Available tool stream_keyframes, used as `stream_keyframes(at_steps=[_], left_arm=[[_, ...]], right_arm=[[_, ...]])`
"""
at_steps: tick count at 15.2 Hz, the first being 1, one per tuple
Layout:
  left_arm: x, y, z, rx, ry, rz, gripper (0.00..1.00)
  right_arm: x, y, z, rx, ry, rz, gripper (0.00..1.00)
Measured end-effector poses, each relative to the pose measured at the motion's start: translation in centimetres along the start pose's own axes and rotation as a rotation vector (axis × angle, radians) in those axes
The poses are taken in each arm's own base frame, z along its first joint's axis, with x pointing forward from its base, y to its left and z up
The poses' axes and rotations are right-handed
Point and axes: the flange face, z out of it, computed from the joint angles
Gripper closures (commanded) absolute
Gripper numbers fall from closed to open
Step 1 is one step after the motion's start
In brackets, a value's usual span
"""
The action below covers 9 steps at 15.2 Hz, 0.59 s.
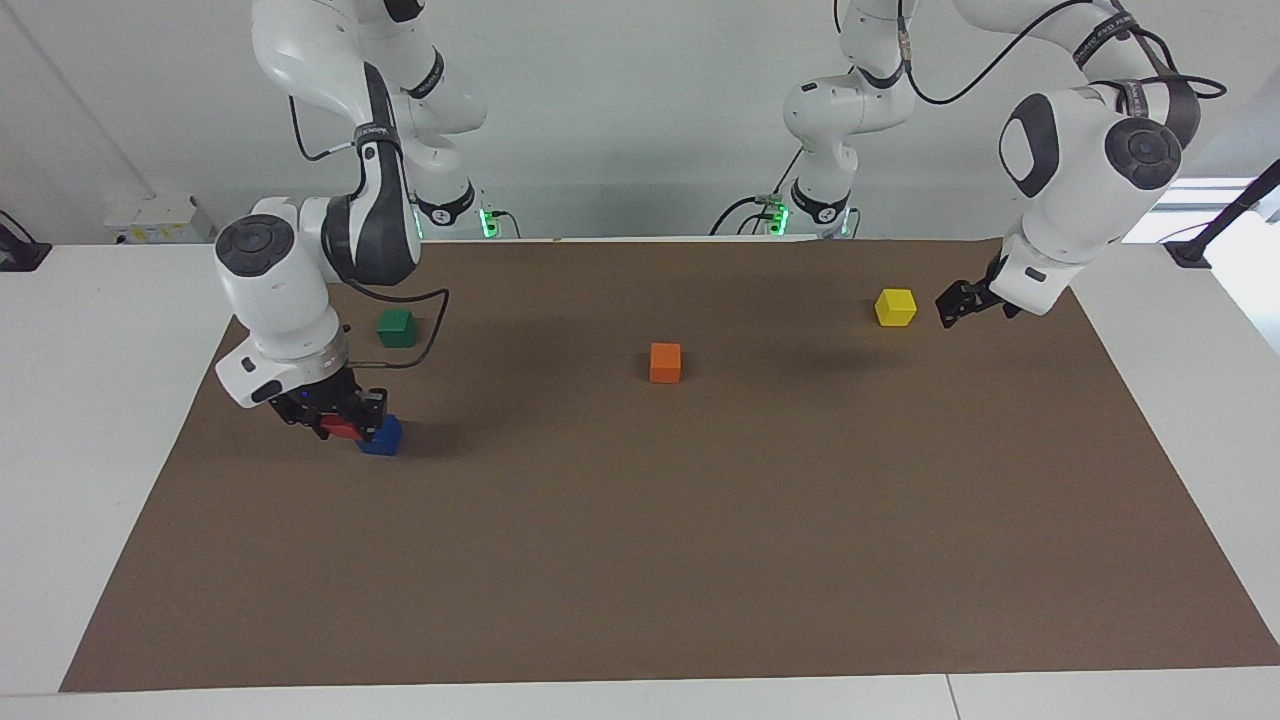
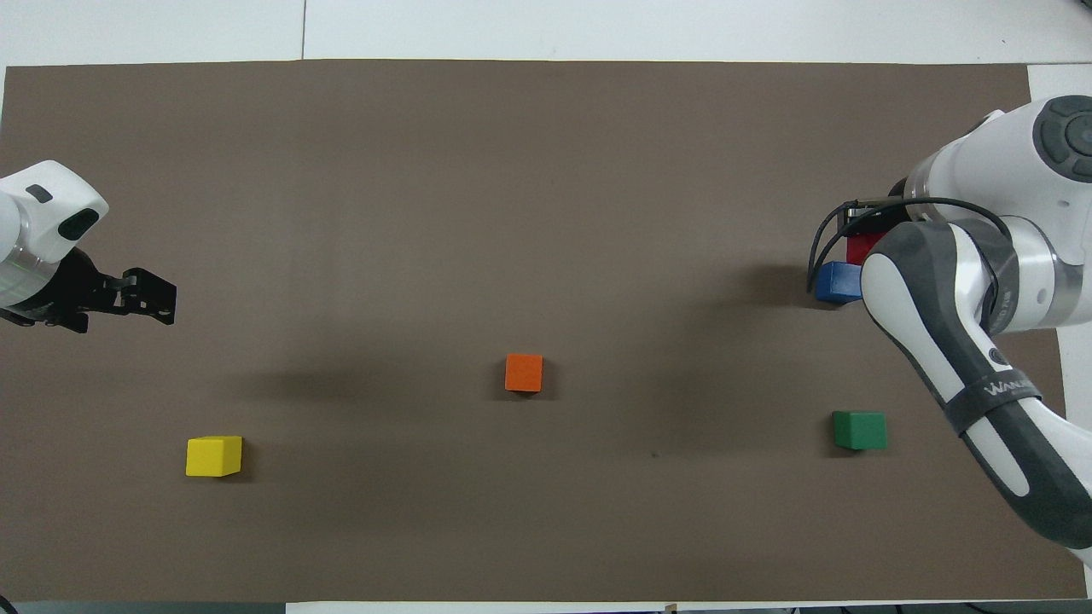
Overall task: Transfer red block to right arm and stack on blue block
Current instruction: 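Lower the red block onto the blue block with the right gripper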
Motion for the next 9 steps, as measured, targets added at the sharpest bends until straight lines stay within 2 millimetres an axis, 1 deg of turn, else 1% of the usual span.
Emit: stream_keyframes(at_steps=[2, 7, 9], left_arm=[[-0.1, 0.4, -0.2, 0.001, 0.005, 0.007, 0.0], [-0.6, 2.5, -0.2, 0.011, -0.022, 0.049, 0.0], [-0.8, 3.2, -0.4, 0.014, -0.018, 0.061, 0.0]], right_arm=[[-0.5, -0.3, 1.3, 0.003, 0.004, 0.01, 1.0], [-2.6, -0.7, 5.4, 0.015, 0.026, 0.019, 1.0], [-3.0, -0.6, 5.7, 0.016, 0.027, 0.021, 1.0]])
